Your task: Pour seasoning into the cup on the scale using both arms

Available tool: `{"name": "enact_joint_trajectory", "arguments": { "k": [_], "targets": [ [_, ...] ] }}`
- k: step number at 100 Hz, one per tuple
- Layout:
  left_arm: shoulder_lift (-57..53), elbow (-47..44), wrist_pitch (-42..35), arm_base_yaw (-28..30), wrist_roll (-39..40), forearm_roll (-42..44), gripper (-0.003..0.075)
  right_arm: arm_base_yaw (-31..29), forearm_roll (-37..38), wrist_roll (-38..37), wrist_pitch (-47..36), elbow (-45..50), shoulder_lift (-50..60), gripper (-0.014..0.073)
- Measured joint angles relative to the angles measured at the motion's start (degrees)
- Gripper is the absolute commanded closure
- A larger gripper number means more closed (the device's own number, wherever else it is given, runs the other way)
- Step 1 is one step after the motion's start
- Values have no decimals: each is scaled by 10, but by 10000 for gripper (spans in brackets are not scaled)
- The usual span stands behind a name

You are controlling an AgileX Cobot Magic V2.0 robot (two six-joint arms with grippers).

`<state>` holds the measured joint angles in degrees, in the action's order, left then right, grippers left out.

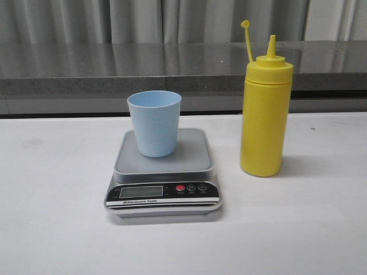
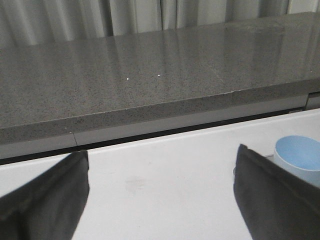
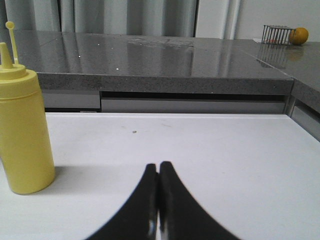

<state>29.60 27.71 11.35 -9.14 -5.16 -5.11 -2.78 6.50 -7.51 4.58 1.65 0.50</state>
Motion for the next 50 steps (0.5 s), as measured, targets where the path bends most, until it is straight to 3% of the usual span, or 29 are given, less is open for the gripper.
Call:
{"name": "enact_joint_trajectory", "arguments": {
  "k": [30,50],
  "targets": [
    [-155,-70,43,0,-1,1,152,0,0,0,0,0,0,713],
    [-181,-79,45,0,-1,1,185,0,0,0,0,0,0,713]
  ]
}}
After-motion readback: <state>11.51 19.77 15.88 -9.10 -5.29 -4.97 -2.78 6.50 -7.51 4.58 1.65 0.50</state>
